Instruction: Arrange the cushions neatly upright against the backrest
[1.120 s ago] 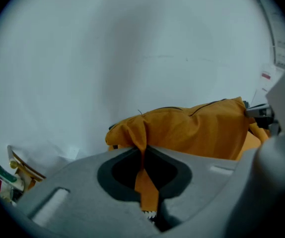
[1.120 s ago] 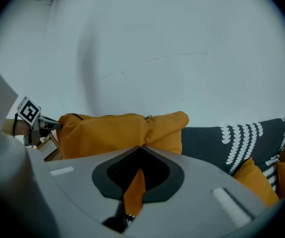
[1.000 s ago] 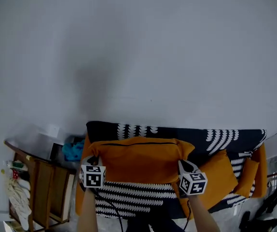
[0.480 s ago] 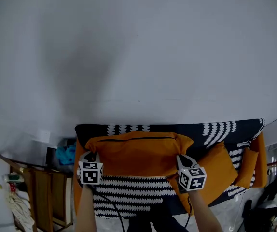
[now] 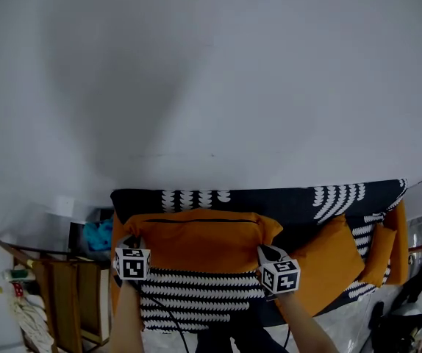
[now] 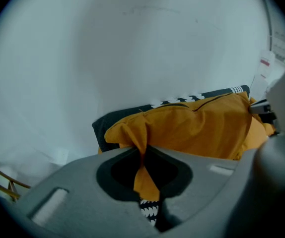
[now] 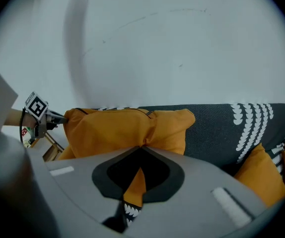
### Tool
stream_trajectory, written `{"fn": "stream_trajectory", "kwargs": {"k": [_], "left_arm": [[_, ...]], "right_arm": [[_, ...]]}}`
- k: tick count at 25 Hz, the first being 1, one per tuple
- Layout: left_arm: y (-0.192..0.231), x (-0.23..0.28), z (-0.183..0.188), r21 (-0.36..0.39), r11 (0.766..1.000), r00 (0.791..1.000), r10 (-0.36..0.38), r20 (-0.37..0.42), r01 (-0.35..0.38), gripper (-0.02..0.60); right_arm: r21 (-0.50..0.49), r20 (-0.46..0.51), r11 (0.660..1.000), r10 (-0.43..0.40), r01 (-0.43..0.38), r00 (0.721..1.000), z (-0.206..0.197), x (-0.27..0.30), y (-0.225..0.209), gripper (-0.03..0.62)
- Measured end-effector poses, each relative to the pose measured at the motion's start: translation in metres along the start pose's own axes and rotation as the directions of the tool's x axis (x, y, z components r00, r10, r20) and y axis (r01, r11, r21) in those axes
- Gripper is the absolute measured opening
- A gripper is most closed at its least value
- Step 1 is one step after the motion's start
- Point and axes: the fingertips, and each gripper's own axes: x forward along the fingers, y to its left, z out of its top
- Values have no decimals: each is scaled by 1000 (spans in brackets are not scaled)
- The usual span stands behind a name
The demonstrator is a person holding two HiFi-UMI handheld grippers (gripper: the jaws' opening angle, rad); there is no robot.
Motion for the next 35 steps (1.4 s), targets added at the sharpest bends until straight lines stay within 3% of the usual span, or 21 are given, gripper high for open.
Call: {"fn": "stream_trajectory", "kwargs": {"k": [8,11,15,23,26,35], "left_arm": [[10,8,11,-44,998,999,34,2,-34,86],[14,4,14,-70,997,998,45,33,-43,132],[20,-10,17,-154,987,994,65,88,-51,160],[6,-58,49,-197,980,969,76,233,-30,160],[-3,-89,69,-215,977,946,83,312,-15,160],[-40,-209,120,-250,968,830,131,542,11,160]], "right_arm": [[-4,-2,999,-44,44,999,13,15,-10,32],[10,21,999,-33,33,999,15,13,-9,134],[30,68,997,-68,66,995,20,3,-18,218],[15,227,992,-123,122,966,66,-45,-24,202],[19,313,993,-115,115,943,92,-73,-15,136],[-96,503,983,-85,153,860,152,-165,25,9]]}}
